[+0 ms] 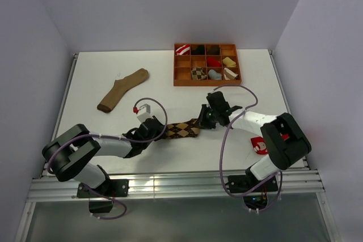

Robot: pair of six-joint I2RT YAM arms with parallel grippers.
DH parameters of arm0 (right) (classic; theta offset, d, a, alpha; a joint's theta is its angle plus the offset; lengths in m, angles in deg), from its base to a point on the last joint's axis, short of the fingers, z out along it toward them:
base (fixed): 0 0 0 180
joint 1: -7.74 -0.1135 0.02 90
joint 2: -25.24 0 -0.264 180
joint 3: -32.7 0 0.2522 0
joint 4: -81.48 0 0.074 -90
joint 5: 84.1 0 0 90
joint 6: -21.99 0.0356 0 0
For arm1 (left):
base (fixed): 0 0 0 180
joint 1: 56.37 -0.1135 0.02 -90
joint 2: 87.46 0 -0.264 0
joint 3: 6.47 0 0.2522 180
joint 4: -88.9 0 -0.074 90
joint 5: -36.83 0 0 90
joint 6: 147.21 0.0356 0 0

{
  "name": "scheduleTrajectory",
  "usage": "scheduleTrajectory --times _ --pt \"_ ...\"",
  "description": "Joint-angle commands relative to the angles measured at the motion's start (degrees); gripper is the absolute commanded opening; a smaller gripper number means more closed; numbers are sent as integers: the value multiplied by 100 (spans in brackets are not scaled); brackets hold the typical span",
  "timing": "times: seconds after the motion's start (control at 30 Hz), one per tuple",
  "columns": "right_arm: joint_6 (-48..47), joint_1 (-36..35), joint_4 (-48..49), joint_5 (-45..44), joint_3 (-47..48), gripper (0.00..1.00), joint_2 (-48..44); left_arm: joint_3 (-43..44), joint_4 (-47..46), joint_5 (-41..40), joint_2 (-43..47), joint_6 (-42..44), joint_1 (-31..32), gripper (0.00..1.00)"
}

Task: Roll the socks
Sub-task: Roll the sock at the center of the board.

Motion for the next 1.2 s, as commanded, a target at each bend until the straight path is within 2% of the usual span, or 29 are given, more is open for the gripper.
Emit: scheduleTrajectory --times 0.0,0.13,0.27,0.4,0.6,0.93,1.13,1.17 --pt "-298 -117 -1108 -753 504 0 272 200 -1 71 -58 617 -43 20" --pt "-237 -319 -1602 -1113 838 0 606 481 -46 27 214 1039 150 35" --pt "-131 -460 -1945 -1315 1111 0 765 920 33 -481 399 1434 782 50" --pt "-122 -574 -2218 -1448 1296 0 896 1175 -142 -562 216 1812 1196 56" --pt "-201 -671 -2455 -1430 1542 0 1108 1597 -397 -430 -636 2225 1486 56" --pt "-263 -689 -2552 -1369 1682 0 1178 2168 77 -711 -1384 2200 1618 52" --pt "-272 -732 -2552 -1325 1692 0 1231 2380 296 -624 -1701 2086 1627 45" --pt "-280 -732 -2535 -1325 1691 0 1222 2389 349 -597 -1736 1938 1627 40"
